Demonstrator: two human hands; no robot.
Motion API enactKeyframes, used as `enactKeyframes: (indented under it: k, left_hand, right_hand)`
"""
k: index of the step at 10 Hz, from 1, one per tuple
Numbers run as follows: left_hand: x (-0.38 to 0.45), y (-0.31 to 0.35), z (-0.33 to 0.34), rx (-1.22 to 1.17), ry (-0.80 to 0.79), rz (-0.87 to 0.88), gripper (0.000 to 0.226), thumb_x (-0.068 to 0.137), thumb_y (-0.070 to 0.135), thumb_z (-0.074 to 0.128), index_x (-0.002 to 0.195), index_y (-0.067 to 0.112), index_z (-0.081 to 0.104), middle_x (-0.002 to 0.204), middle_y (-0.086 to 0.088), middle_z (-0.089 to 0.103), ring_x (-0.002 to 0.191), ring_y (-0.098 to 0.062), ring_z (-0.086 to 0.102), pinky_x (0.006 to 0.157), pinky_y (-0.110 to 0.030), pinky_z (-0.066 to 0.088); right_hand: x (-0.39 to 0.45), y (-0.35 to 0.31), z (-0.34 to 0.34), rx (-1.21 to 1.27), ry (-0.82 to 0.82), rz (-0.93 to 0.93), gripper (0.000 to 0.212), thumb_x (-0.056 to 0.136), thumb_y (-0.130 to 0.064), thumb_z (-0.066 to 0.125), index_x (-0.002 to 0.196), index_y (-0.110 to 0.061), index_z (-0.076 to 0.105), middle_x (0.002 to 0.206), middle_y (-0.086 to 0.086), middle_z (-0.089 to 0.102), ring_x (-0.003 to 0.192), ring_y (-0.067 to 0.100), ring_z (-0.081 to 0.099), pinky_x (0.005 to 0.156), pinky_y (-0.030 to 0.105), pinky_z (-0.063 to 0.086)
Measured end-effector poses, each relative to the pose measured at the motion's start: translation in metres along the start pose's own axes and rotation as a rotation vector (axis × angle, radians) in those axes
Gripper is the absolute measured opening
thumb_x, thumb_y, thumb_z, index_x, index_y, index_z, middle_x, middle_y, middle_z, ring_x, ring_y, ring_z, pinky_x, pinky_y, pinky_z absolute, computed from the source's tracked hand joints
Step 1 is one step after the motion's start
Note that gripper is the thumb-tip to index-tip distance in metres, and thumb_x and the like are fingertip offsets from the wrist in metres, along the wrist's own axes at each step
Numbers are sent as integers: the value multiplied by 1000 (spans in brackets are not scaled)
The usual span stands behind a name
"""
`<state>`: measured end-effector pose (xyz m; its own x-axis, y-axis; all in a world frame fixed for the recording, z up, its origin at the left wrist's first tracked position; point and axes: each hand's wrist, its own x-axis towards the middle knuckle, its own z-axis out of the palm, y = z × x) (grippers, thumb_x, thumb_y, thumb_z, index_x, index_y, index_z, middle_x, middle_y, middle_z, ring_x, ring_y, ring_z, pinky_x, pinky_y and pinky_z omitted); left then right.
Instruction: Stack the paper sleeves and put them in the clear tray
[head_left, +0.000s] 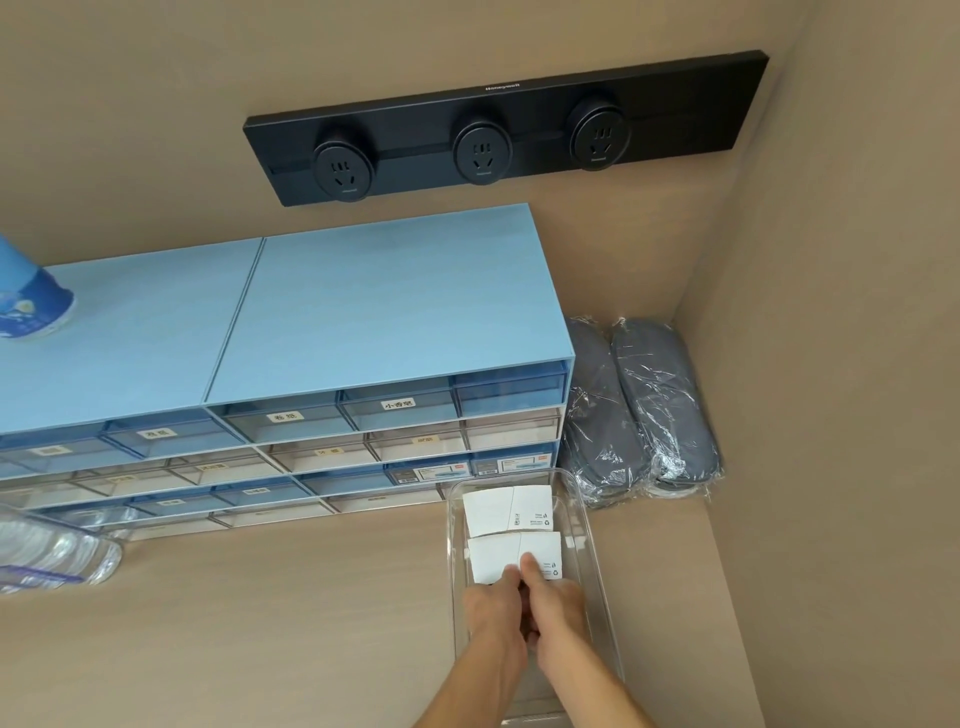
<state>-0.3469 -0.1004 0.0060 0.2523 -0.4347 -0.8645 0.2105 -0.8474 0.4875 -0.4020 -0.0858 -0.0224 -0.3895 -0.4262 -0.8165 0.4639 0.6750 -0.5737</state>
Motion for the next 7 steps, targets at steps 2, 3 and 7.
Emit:
enactKeyframes:
  k: [2, 3, 7]
  left_hand:
    - [-3, 1, -4, -20, -1, 9, 37, 84, 9, 70, 50, 2, 54, 30, -7, 50, 20, -16, 39, 40, -20, 36]
    - [-7, 1, -5, -68, -11, -6, 35, 82, 10, 71, 51, 1, 56, 32, -7, 53, 24, -17, 43, 39, -20, 38]
    - [-54, 19, -26, -185, -182, 122, 30, 92, 29, 65, 85, 1, 57, 53, -9, 59, 38, -19, 48, 42, -24, 42]
  right_hand:
    - [-8, -1, -1, 4, 2, -39, 46, 87, -31, 68, 53, -1, 59, 44, 12, 54, 32, 19, 45, 39, 21, 35]
    - [-14, -4, -3, 19, -7, -44, 46, 89, -29, 67, 54, 0, 58, 44, 11, 54, 30, 18, 44, 36, 19, 34]
    - [-68, -32, -25, 5, -171, -241, 39, 90, -36, 64, 82, 1, 72, 58, 6, 63, 40, 12, 47, 45, 26, 36]
